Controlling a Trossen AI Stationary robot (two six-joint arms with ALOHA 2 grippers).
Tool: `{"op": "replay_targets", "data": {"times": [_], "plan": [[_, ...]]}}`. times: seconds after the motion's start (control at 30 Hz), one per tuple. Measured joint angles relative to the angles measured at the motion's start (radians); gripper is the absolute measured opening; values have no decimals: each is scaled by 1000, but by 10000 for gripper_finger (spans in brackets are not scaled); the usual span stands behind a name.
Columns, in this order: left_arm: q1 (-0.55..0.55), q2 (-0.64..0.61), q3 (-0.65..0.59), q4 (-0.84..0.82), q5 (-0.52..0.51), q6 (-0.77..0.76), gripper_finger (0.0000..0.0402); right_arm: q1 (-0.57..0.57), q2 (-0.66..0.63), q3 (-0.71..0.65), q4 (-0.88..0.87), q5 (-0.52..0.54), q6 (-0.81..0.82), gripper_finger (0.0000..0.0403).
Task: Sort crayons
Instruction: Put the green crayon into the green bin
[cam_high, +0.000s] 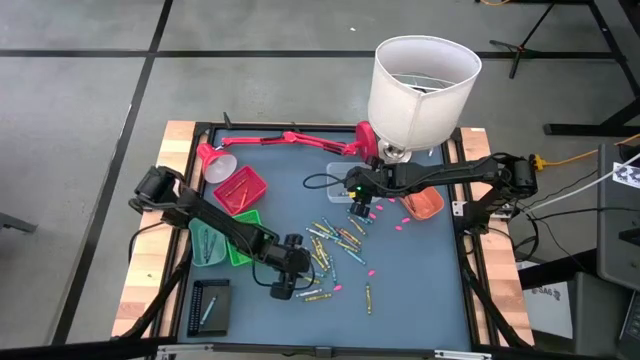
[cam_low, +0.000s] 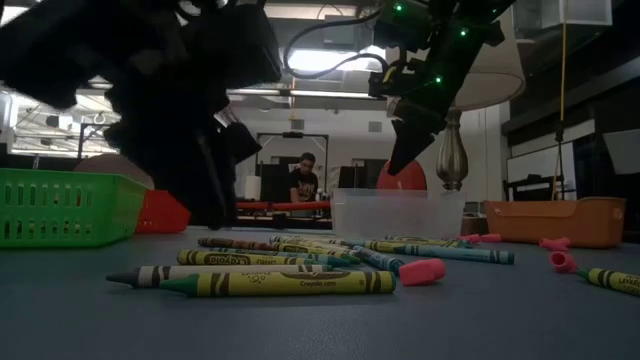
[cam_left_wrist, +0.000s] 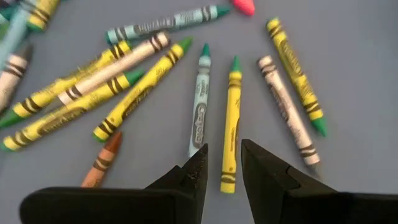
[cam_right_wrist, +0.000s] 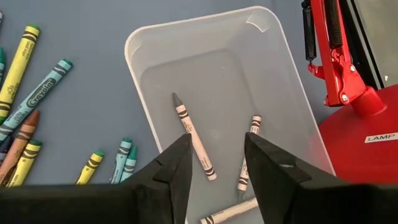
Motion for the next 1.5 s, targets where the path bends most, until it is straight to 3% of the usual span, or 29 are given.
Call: {"op": "replay_targets", "data": {"times": [1.03,1.5], "plan": [[-15,83,2,26,-5,0,78,0,0,0,2,0,0,144],[-15,83,2,26,-3,0,4,0,0,0,2,0,0,144]]}}
